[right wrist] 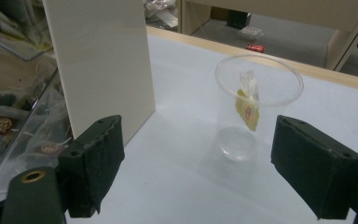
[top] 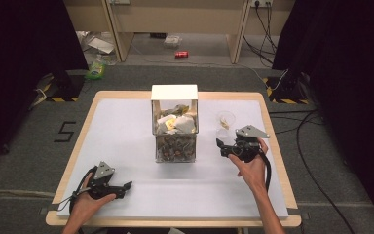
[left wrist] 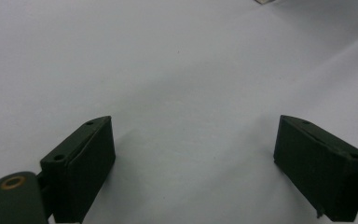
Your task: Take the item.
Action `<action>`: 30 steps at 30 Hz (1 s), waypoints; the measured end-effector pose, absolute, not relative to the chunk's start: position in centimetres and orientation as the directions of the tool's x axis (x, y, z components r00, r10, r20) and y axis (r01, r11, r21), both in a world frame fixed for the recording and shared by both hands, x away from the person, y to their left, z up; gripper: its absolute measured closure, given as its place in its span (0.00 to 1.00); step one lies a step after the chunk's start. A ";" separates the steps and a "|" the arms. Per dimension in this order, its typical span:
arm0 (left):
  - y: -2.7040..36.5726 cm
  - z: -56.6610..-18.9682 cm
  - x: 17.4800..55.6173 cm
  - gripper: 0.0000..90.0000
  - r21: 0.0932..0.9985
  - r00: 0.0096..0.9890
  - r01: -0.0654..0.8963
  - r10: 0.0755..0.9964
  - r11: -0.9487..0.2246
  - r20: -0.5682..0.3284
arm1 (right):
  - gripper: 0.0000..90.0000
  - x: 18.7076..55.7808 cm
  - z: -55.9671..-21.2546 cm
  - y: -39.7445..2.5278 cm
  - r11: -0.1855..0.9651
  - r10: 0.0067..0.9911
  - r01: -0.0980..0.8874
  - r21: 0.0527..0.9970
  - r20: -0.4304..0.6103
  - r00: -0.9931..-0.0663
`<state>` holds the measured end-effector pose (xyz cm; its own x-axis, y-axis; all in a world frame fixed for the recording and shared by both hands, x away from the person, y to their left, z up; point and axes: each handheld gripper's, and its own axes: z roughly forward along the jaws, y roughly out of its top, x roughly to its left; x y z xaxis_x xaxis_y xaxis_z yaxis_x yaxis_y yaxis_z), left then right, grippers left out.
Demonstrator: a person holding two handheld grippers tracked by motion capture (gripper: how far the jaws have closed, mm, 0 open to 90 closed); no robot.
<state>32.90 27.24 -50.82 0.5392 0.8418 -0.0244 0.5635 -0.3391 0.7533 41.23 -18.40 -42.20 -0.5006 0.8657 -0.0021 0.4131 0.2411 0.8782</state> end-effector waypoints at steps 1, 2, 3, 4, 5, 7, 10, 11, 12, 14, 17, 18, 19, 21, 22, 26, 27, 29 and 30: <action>27.2 -50.8 32.9 0.13 0.753 0.539 0.564 0.842 -0.339 -0.025 | 0.20 41.1 -42.3 -18.5 0.241 0.866 0.415 0.877 -0.002 -0.500; 27.2 -50.8 32.9 0.13 0.753 0.539 0.564 0.842 -0.339 -0.025 | 0.20 41.0 -42.5 -18.6 0.240 0.868 0.418 0.876 0.000 -0.497; 27.2 -50.8 32.9 0.13 0.753 0.539 0.563 0.842 -0.339 -0.024 | 0.20 40.9 -42.7 -18.7 0.239 0.869 0.420 0.876 0.001 -0.496; 27.2 -50.8 32.9 0.13 0.753 0.539 0.563 0.842 -0.339 -0.024 | 0.20 40.8 -42.8 -18.8 0.238 0.869 0.424 0.874 0.004 -0.495; 27.2 -50.8 32.9 0.13 0.753 0.539 0.563 0.842 -0.340 -0.023 | 0.20 40.6 -43.2 -18.9 0.238 0.870 0.428 0.872 0.005 -0.493; 27.2 -50.8 32.9 0.13 0.753 0.539 0.563 0.842 -0.340 -0.023 | 0.20 40.5 -43.4 -19.0 0.239 0.871 0.433 0.869 0.006 -0.492; 27.2 -50.8 32.9 0.13 0.753 0.539 0.563 0.842 -0.340 -0.022 | 0.20 40.2 -43.6 -19.0 0.237 0.869 0.437 0.868 0.011 -0.495; 27.2 -50.8 32.9 0.13 0.753 0.539 0.563 0.842 -0.340 -0.022 | 0.20 40.1 -43.8 -19.0 0.239 0.868 0.440 0.865 0.013 -0.496; 27.2 -50.8 32.9 0.13 0.753 0.539 0.563 0.842 -0.340 -0.022 | 0.20 39.9 -43.9 -18.9 0.240 0.866 0.442 0.864 0.015 -0.499; 27.2 -50.8 32.9 0.13 0.753 0.539 0.563 0.842 -0.341 -0.022 | 0.20 39.7 -44.1 -18.9 0.244 0.864 0.442 0.863 0.013 -0.503; 27.2 -50.8 32.9 0.13 0.753 0.539 0.563 0.842 -0.340 -0.023 | 0.20 39.3 -44.4 -18.9 0.248 0.860 0.446 0.860 0.016 -0.509; 27.2 -50.8 32.9 0.13 0.753 0.539 0.563 0.842 -0.340 -0.023 | 0.20 39.2 -44.5 -18.8 0.249 0.861 0.449 0.858 0.016 -0.508; 27.2 -50.8 32.9 0.13 0.753 0.539 0.563 0.842 -0.340 -0.023 | 0.20 39.1 -44.6 -18.8 0.248 0.860 0.451 0.857 0.019 -0.509; 27.2 -50.8 32.9 0.13 0.753 0.539 0.563 0.842 -0.340 -0.023 | 0.20 39.0 -44.8 -18.8 0.253 0.859 0.453 0.855 0.017 -0.512; 27.2 -50.8 32.9 0.13 0.754 0.538 0.561 0.843 -0.342 -0.018 | 0.20 38.9 -45.0 -18.8 0.253 0.858 0.457 0.853 0.021 -0.514; 27.2 -50.8 32.9 0.13 0.753 0.539 0.563 0.842 -0.340 -0.023 | 0.21 38.6 -45.5 -18.8 0.259 0.855 0.465 0.846 0.022 -0.518; 27.2 -50.8 32.9 0.13 0.753 0.539 0.563 0.842 -0.340 -0.023 | 0.21 38.6 -45.5 -18.8 0.258 0.855 0.467 0.846 0.025 -0.518; 27.2 -50.8 32.9 0.13 0.753 0.539 0.563 0.842 -0.340 -0.023 | 0.21 38.4 -45.7 -18.8 0.260 0.854 0.471 0.843 0.027 -0.520; 27.2 -50.8 32.9 0.13 0.753 0.539 0.563 0.842 -0.340 -0.023 | 0.21 38.3 -45.9 -18.8 0.264 0.853 0.472 0.841 0.025 -0.522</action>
